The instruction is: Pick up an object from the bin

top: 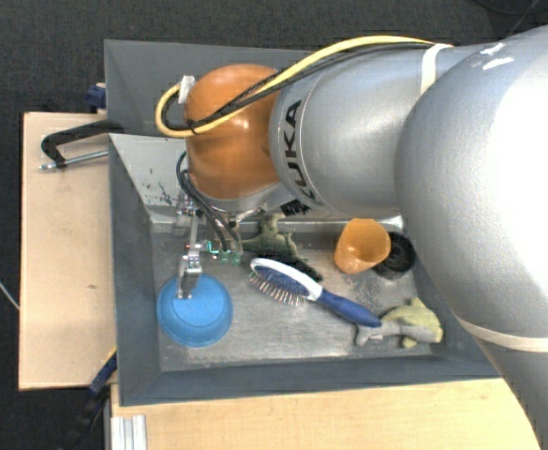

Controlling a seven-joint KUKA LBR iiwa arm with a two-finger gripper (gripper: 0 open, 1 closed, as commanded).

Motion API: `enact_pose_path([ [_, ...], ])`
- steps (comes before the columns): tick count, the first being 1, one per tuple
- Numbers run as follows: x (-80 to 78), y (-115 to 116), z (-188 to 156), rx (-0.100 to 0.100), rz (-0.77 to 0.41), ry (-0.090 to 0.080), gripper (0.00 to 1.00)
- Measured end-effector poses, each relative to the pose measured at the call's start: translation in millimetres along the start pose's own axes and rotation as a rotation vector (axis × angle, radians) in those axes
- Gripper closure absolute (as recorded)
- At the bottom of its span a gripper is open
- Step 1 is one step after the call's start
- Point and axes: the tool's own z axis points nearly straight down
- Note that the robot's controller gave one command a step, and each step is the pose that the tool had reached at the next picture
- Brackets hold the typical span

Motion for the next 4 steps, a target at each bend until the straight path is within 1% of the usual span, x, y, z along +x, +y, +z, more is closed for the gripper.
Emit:
enact_pose_path([
  [1, -10.5, -54, 48, -0.012, 0.198, -0.015, 0.00],
  [2, -13.1, -86, 52, -0.009, 0.212, -0.026, 0.00],
  [3, -7.3, -84, 52, -0.010, 0.214, 0.005, 1.00],
  [4, -5.1, -84, -36, -0.007, 0.199, -0.019, 1.00],
])
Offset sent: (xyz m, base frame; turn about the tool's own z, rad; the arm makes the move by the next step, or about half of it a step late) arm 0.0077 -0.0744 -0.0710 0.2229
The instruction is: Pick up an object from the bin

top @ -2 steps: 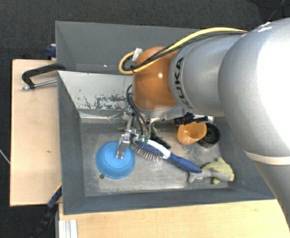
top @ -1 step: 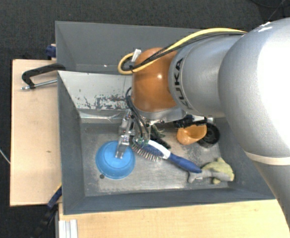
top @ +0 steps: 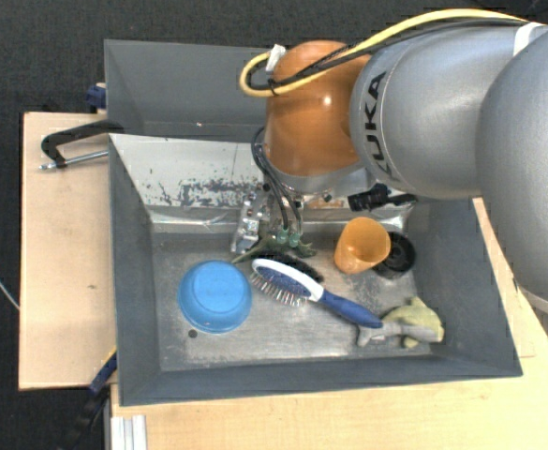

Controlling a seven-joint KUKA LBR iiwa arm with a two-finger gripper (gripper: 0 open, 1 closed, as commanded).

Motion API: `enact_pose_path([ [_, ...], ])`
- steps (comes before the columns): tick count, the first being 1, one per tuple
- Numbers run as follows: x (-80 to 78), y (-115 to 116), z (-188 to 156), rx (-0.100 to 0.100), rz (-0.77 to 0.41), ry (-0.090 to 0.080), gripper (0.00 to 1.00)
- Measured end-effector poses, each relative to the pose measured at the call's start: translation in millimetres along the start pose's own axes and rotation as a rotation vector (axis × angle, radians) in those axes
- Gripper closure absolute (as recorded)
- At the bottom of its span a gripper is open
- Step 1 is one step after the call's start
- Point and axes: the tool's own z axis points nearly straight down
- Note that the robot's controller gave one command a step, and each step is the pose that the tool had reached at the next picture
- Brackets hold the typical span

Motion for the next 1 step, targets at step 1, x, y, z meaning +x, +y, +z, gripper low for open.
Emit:
enact_pose_path([
  [1, 1.8, -1.2, 5.1, 0.004, 0.001, 0.009, 0.00],
])
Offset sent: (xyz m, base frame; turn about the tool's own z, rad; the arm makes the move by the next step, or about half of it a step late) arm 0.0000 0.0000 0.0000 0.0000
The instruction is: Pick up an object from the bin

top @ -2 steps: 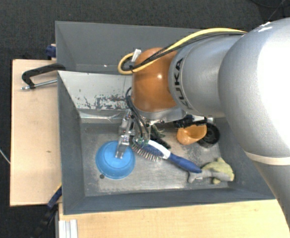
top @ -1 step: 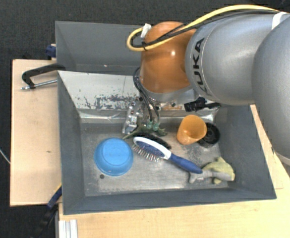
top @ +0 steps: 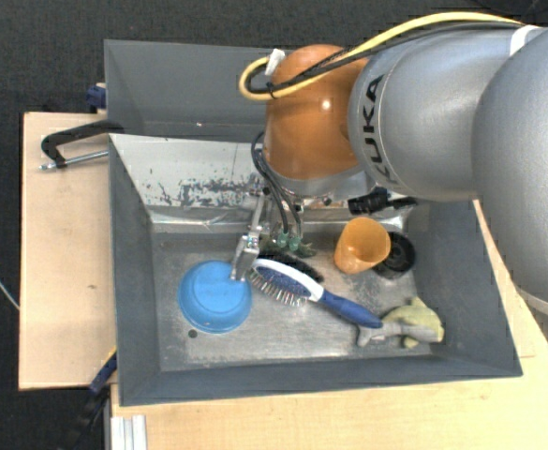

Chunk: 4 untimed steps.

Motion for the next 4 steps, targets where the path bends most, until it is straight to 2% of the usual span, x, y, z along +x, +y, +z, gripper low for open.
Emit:
enact_pose_path([
  [1, -4.4, -53, 80, -0.012, -0.026, -0.015, 0.00],
  [2, -5.6, -96, 97, -0.006, 0.181, -0.006, 0.00],
  [3, -8.3, -97, 95, -0.007, 0.183, -0.016, 1.00],
  [4, -5.3, -102, -46, -0.002, 0.185, -0.007, 1.00],
])
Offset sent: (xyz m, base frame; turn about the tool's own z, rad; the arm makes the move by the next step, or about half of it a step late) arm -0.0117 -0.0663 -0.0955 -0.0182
